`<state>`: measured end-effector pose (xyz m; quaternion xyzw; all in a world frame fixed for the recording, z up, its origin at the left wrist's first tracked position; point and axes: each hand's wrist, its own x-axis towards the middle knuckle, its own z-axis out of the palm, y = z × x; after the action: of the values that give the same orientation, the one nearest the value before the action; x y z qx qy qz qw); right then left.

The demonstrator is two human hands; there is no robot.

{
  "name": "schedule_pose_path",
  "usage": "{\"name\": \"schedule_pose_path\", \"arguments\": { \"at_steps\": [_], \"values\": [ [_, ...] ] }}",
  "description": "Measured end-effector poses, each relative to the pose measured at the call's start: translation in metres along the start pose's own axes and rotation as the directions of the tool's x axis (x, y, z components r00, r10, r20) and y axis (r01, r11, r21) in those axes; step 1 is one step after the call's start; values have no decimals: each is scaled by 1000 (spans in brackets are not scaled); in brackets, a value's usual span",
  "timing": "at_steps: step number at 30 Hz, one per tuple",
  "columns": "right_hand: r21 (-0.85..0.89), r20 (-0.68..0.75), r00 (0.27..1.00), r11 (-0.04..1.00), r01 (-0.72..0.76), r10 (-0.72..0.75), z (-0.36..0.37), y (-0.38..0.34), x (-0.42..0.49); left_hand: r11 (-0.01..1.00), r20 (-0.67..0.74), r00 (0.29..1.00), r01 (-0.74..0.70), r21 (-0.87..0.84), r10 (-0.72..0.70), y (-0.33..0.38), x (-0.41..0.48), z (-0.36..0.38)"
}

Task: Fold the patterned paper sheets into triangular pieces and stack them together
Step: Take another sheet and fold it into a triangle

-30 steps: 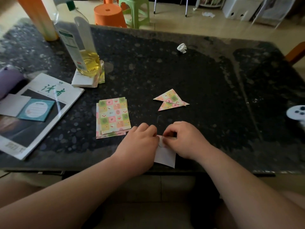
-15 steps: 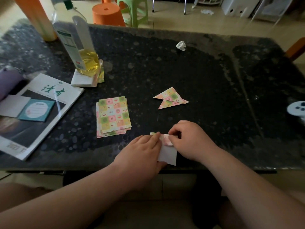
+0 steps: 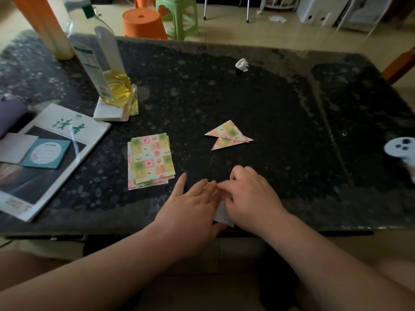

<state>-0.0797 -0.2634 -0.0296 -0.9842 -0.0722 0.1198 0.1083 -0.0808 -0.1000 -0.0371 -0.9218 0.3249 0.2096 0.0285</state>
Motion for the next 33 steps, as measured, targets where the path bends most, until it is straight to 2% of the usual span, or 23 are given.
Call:
{"name": "schedule_pose_path", "arguments": {
  "at_steps": [3, 8, 16, 18, 21, 23, 24, 26, 28, 30, 31, 33],
  "values": [
    [-173, 89, 995, 985, -29, 45, -3, -17, -4, 999, 13, 1000, -10, 50, 9, 4, 1, -2],
    [-403, 224, 953, 910, -98, 202, -9, -26, -5, 997, 19, 1000, 20, 77, -21, 7, 2, -3],
    [-462, 342, 885, 876, -135, 317, -19, -9, -10, 990, 80, 992, 93, 110, -102, 6, -2, -7],
    [-372, 337, 881, 907, -199, 332, -24, -6, -8, 989, 90, 990, 97, 114, -107, 6, 0, -8],
    [13, 244, 898, 925, -381, 366, -26, 0, 7, 989, 131, 985, 100, 106, -114, 7, 2, -12],
    [280, 284, 868, 830, -482, 408, -22, 4, 18, 994, 113, 989, 87, 64, -94, 9, 3, -18],
    [349, 343, 841, 775, -527, 418, -20, 6, 23, 996, 69, 995, 73, 49, -77, 8, 5, -22],
    [389, 432, 797, 709, -588, 423, -17, 10, 31, 989, -11, 991, 133, -59, -134, 2, 16, -32],
    [387, 459, 777, 690, -612, 431, -15, 11, 37, 903, -25, 953, 277, -327, -301, -10, 32, -42],
    [380, 467, 770, 688, -619, 435, -15, 12, 41, 724, 96, 896, 410, -555, -434, -20, 48, -48],
    [386, 473, 767, 680, -623, 434, -15, 12, 42, 682, 166, 883, 448, -578, -440, -23, 54, -47],
    [408, 490, 760, 658, -633, 427, -15, 13, 43, 692, 269, 875, 484, -536, -403, -24, 65, -43]
  ]
}}
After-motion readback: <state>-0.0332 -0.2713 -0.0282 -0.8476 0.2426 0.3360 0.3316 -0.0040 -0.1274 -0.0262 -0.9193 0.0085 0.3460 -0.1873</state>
